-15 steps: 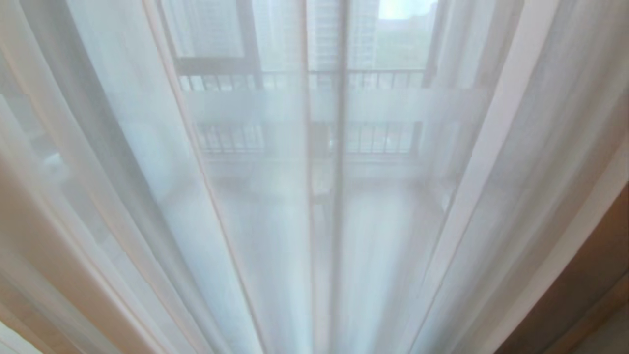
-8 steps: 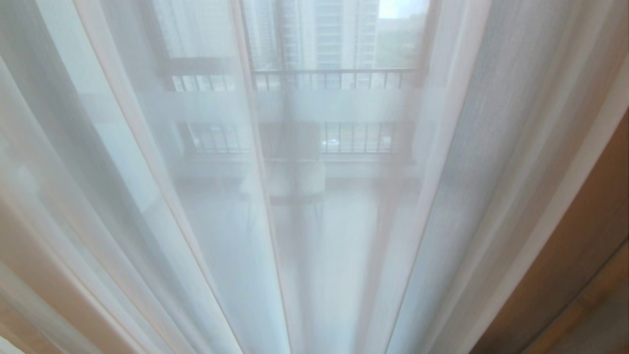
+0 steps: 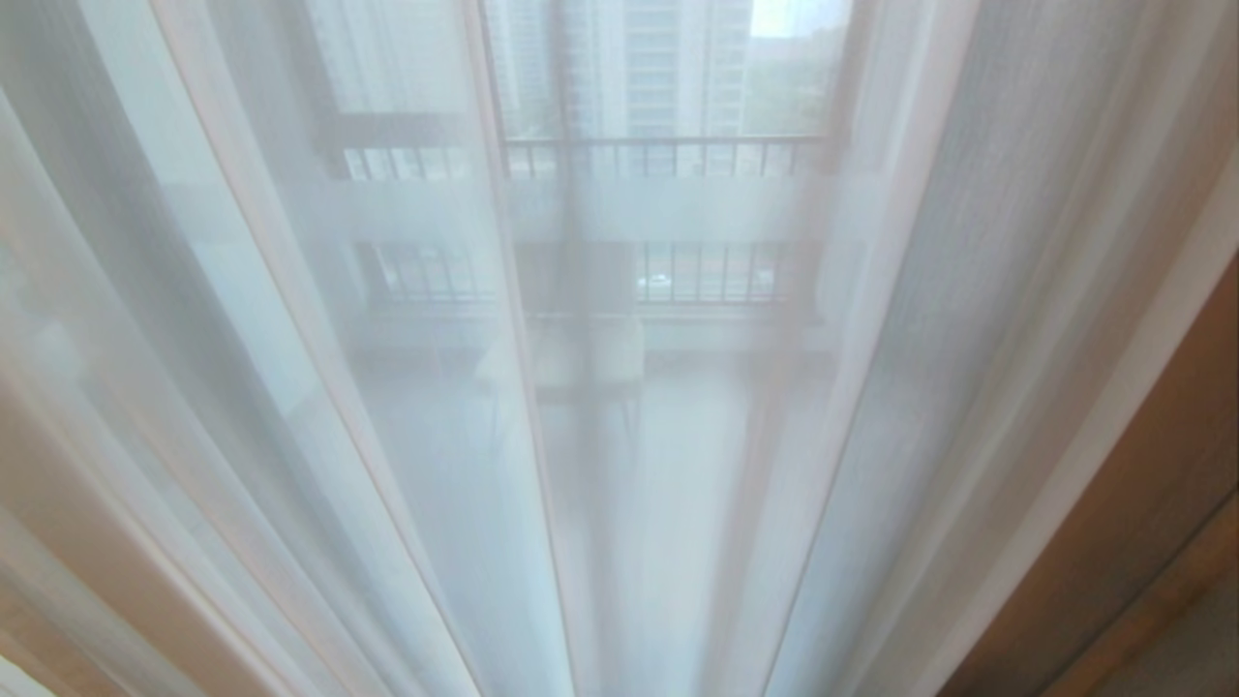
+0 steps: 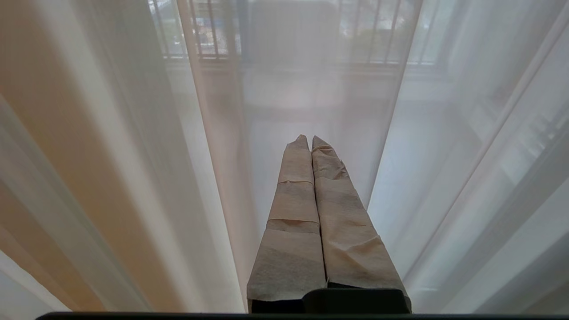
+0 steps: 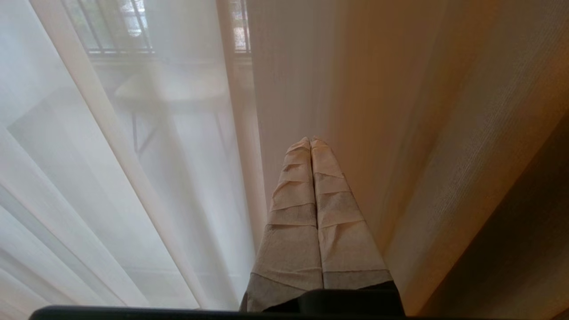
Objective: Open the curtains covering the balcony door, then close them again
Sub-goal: Close the outer curtains on both sides
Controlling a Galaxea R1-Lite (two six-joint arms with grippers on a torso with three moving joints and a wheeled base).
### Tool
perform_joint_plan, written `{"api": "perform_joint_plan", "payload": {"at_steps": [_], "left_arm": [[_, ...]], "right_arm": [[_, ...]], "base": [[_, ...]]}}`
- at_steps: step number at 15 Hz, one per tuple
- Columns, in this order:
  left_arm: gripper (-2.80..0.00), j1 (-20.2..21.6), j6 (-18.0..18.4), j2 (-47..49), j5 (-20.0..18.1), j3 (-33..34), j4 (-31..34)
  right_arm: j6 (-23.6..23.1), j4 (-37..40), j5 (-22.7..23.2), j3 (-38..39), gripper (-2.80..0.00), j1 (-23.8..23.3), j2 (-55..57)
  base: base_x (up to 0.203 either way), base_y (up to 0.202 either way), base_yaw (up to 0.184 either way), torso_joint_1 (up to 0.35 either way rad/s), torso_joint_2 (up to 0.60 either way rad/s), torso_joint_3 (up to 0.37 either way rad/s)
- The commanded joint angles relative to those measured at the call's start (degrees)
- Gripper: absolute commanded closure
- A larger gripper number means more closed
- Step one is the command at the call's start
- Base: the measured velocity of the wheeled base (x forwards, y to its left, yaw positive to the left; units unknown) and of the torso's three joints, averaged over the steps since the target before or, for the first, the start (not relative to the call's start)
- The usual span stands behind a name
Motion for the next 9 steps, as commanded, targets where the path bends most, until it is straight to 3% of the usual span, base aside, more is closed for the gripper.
{"api": "perform_joint_plan", "payload": {"at_steps": [1, 9], "left_arm": [[0.0, 0.0, -0.1, -0.1, 0.0, 0.0, 0.0], [0.0, 0.0, -0.1, -0.1, 0.0, 0.0, 0.0]], "right_arm": [[-0.2, -0.1, 0.0, 0.0, 0.0, 0.0, 0.0], [-0.4, -0.3, 0.0, -1.7, 0.0, 0.0, 0.0]], "base": [[0.0, 0.0, 0.0, 0.0, 0.0, 0.0], [0.0, 0.0, 0.0, 0.0, 0.0, 0.0]]}}
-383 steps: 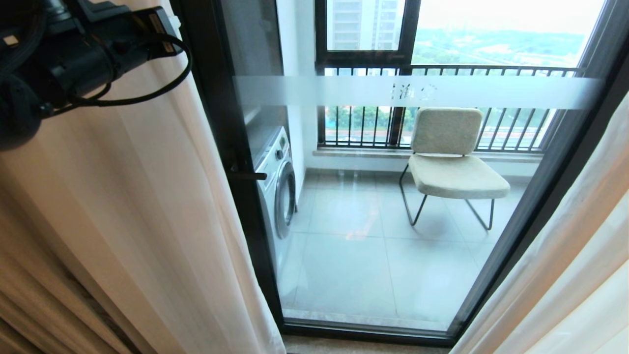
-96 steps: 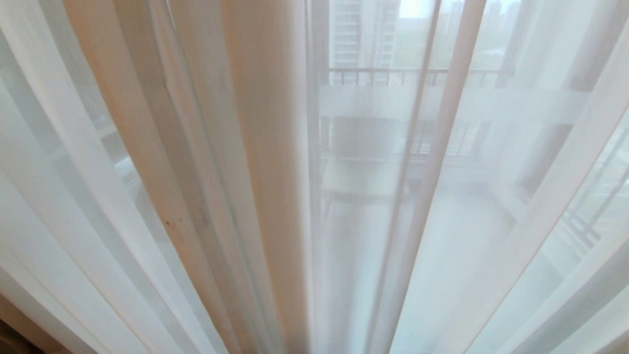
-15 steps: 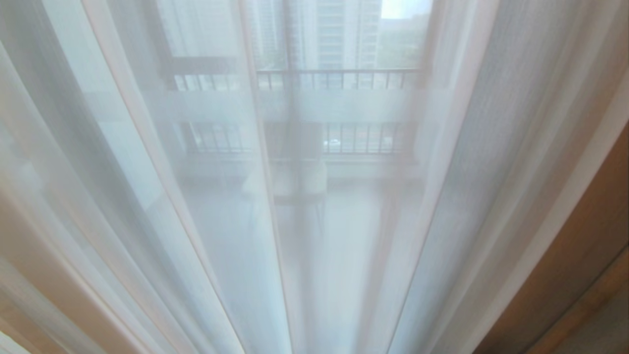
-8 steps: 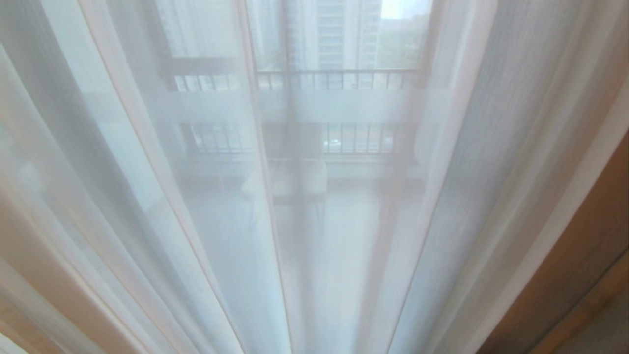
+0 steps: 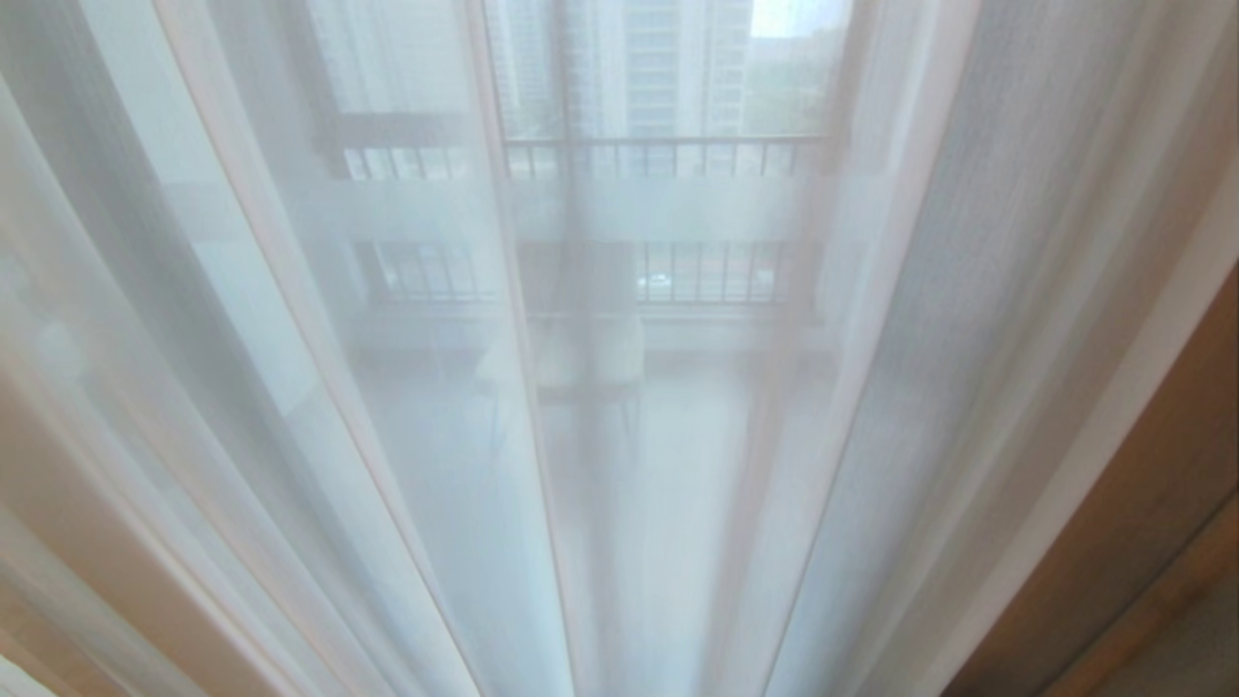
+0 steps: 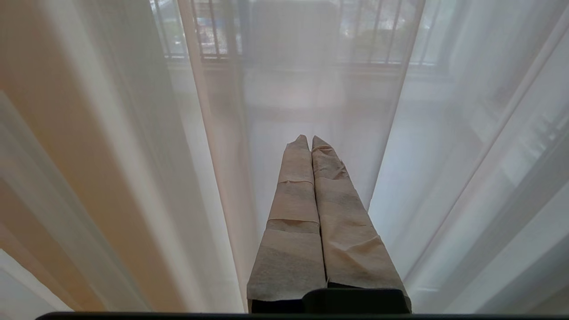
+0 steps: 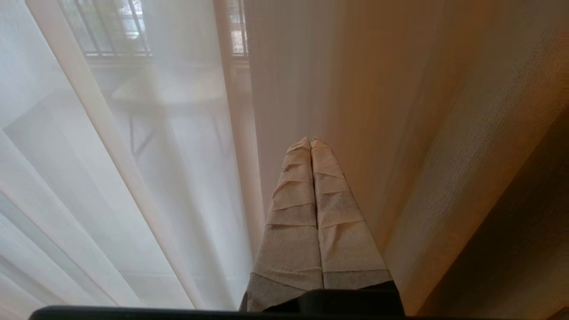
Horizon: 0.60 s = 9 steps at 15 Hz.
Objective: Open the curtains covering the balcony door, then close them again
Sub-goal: Close the outer curtains on both sides
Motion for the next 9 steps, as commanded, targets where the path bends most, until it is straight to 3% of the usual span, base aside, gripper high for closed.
{"api": "perform_joint_plan", "payload": {"at_steps": [1, 4, 7, 8, 9], "left_arm": [[0.0, 0.0, 0.0, 0.0, 0.0, 0.0, 0.0], [0.0, 0.0, 0.0, 0.0, 0.0, 0.0, 0.0], [0.0, 0.0, 0.0, 0.0, 0.0, 0.0, 0.0], [0.0, 0.0, 0.0, 0.0, 0.0, 0.0, 0.0], [0.0, 0.0, 0.0, 0.0, 0.0, 0.0, 0.0]], "right_arm": [[-0.1, 0.5, 0.5, -3.5, 0.0, 0.0, 0.0], [-0.2, 3.3, 1.1, -13.3, 0.0, 0.0, 2.1], [0.0, 3.9, -1.8, -25.6, 0.0, 0.1, 13.3], [0.1, 3.2, -3.8, -29.9, -2.8, 0.1, 17.7], [0.3, 2.2, -6.0, -34.3, -2.8, 0.1, 21.8]], "base": [[0.0, 0.0, 0.0, 0.0, 0.0, 0.0], [0.0, 0.0, 0.0, 0.0, 0.0, 0.0], [0.0, 0.0, 0.0, 0.0, 0.0, 0.0], [0.0, 0.0, 0.0, 0.0, 0.0, 0.0], [0.0, 0.0, 0.0, 0.0, 0.0, 0.0]]}}
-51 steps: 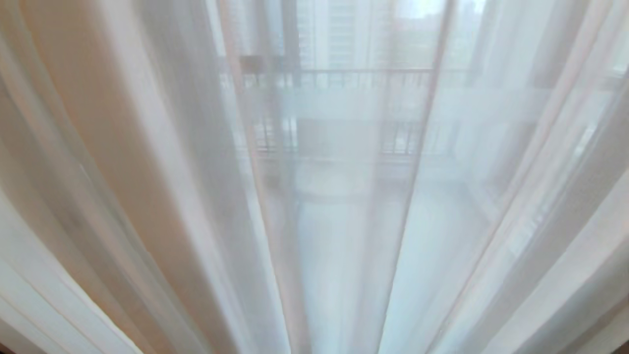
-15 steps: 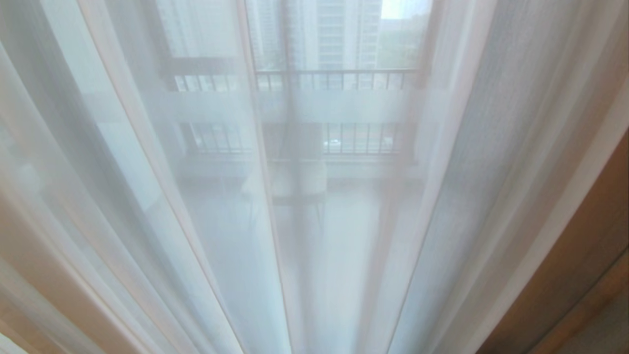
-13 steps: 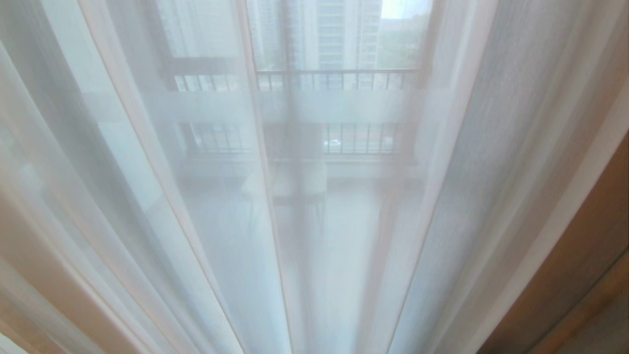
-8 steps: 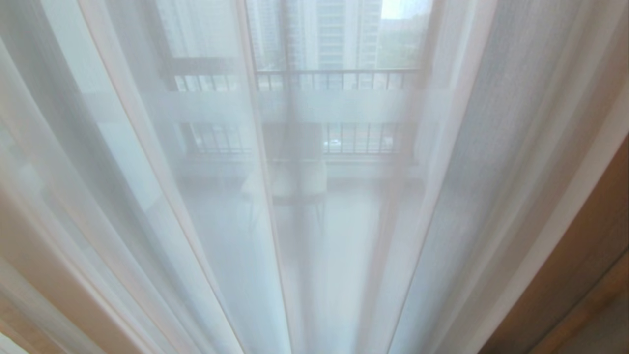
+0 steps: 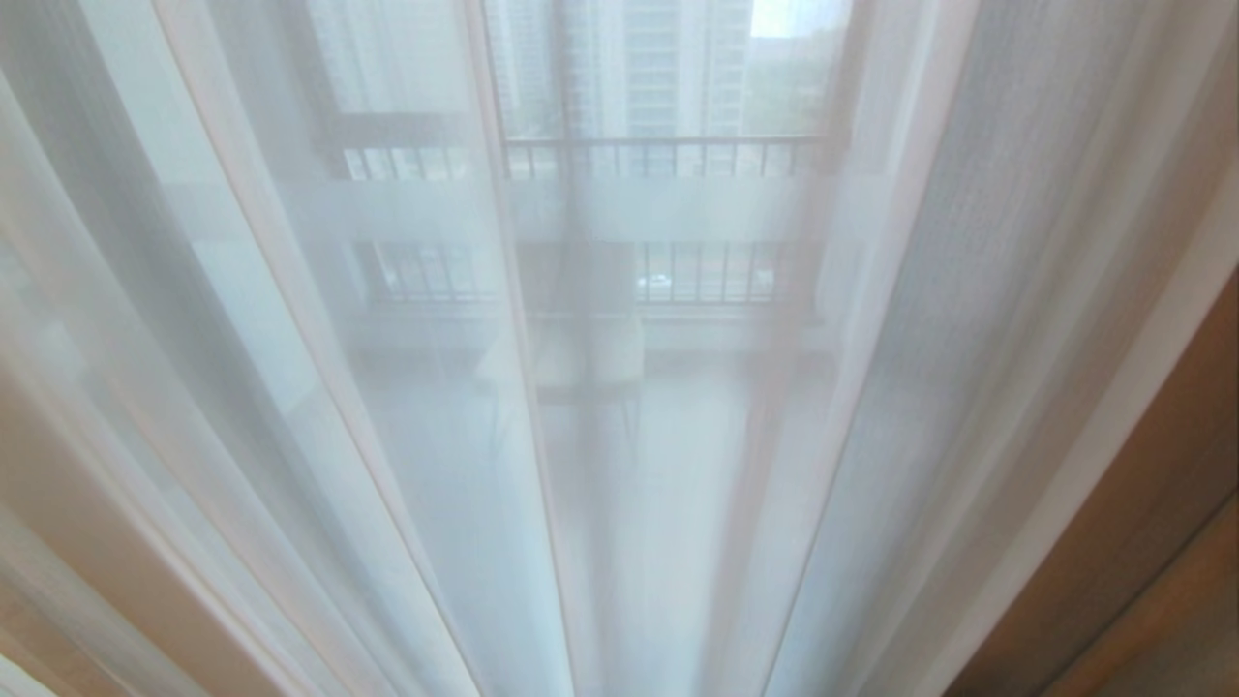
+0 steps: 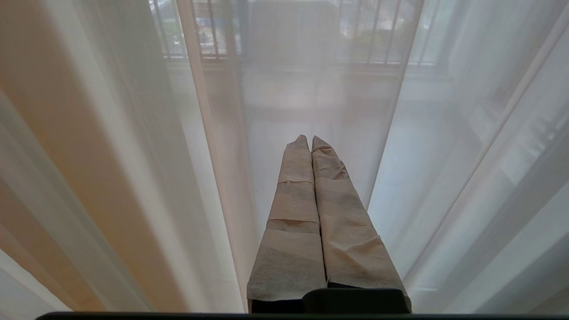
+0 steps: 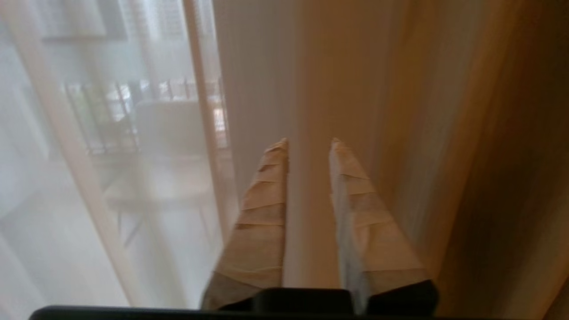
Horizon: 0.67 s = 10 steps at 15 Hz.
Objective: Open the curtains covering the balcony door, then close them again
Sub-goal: Close the outer curtains on both sides
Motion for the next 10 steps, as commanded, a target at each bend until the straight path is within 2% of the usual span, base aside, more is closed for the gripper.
{"api": "perform_joint_plan", "payload": {"at_steps": [1, 7, 10], "left_arm": [[0.0, 0.0, 0.0, 0.0, 0.0, 0.0, 0.0], [0.0, 0.0, 0.0, 0.0, 0.0, 0.0, 0.0], [0.0, 0.0, 0.0, 0.0, 0.0, 0.0, 0.0]], "right_arm": [[0.3, -1.1, -3.6, -10.1, -2.8, 0.1, 12.3], [0.7, -1.8, -13.8, -25.9, -2.8, -1.1, 25.0], [0.8, -1.4, -14.6, -32.8, -2.8, -5.9, 31.0]], "base": [[0.0, 0.0, 0.0, 0.0, 0.0, 0.0], [0.0, 0.0, 0.0, 0.0, 0.0, 0.0], [0.0, 0.0, 0.0, 0.0, 0.0, 0.0]]}}
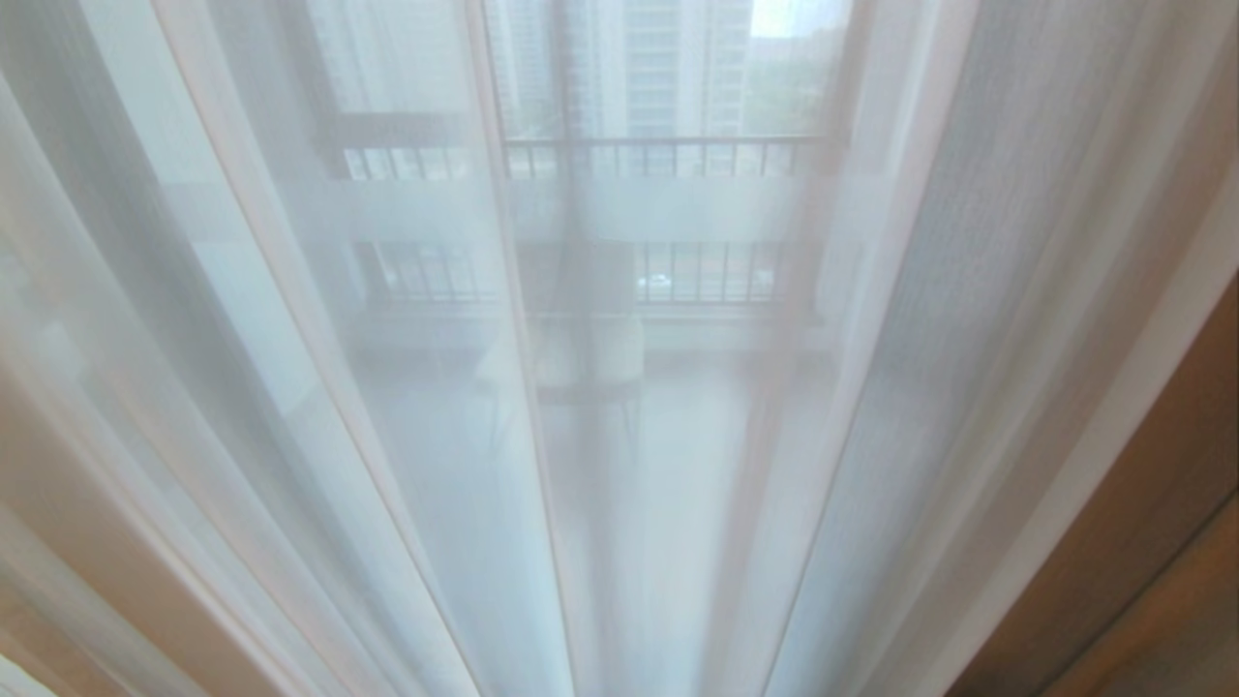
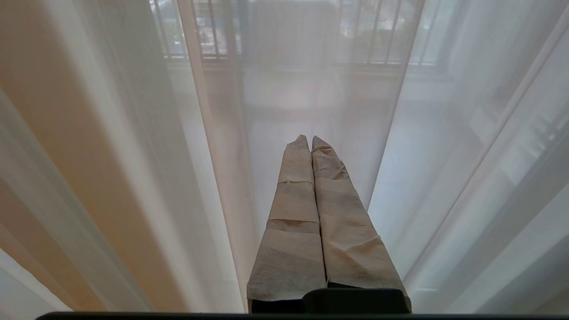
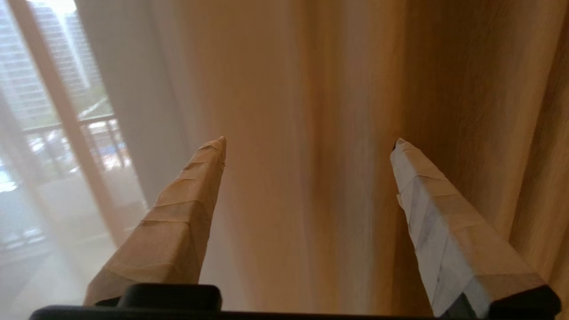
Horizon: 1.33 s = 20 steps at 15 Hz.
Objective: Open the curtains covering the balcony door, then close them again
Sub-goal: Close the outer curtains on both sides
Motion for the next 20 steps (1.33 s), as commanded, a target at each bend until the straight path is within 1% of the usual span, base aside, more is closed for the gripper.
{"api": "perform_joint_plan", "payload": {"at_steps": [1, 5, 10, 14, 16, 18, 20], "left_arm": [[0.0, 0.0, 0.0, 0.0, 0.0, 0.0, 0.0], [0.0, 0.0, 0.0, 0.0, 0.0, 0.0, 0.0], [0.0, 0.0, 0.0, 0.0, 0.0, 0.0, 0.0], [0.0, 0.0, 0.0, 0.0, 0.0, 0.0, 0.0], [0.0, 0.0, 0.0, 0.0, 0.0, 0.0, 0.0], [0.0, 0.0, 0.0, 0.0, 0.0, 0.0, 0.0], [0.0, 0.0, 0.0, 0.0, 0.0, 0.0, 0.0]], "right_arm": [[0.1, 0.1, -0.1, -6.2, -2.8, -4.3, 7.8], [2.9, 0.2, 0.7, -18.3, -2.8, -11.4, 19.3], [3.5, -0.8, 4.1, -28.3, -2.8, -16.3, 29.4], [3.7, -0.9, 7.6, -33.4, -2.8, -23.8, 35.0], [4.5, -0.9, 9.8, -36.0, -2.8, -26.6, 36.3], [4.5, -0.6, 11.2, -36.5, -2.8, -27.4, 36.0], [4.5, 0.0, 11.5, -36.4, -2.8, -27.4, 34.1]], "base": [[0.0, 0.0, 0.0, 0.0, 0.0, 0.0], [0.0, 0.0, 0.0, 0.0, 0.0, 0.0], [0.0, 0.0, 0.0, 0.0, 0.0, 0.0], [0.0, 0.0, 0.0, 0.0, 0.0, 0.0], [0.0, 0.0, 0.0, 0.0, 0.0, 0.0], [0.0, 0.0, 0.0, 0.0, 0.0, 0.0], [0.0, 0.0, 0.0, 0.0, 0.0, 0.0]]}}
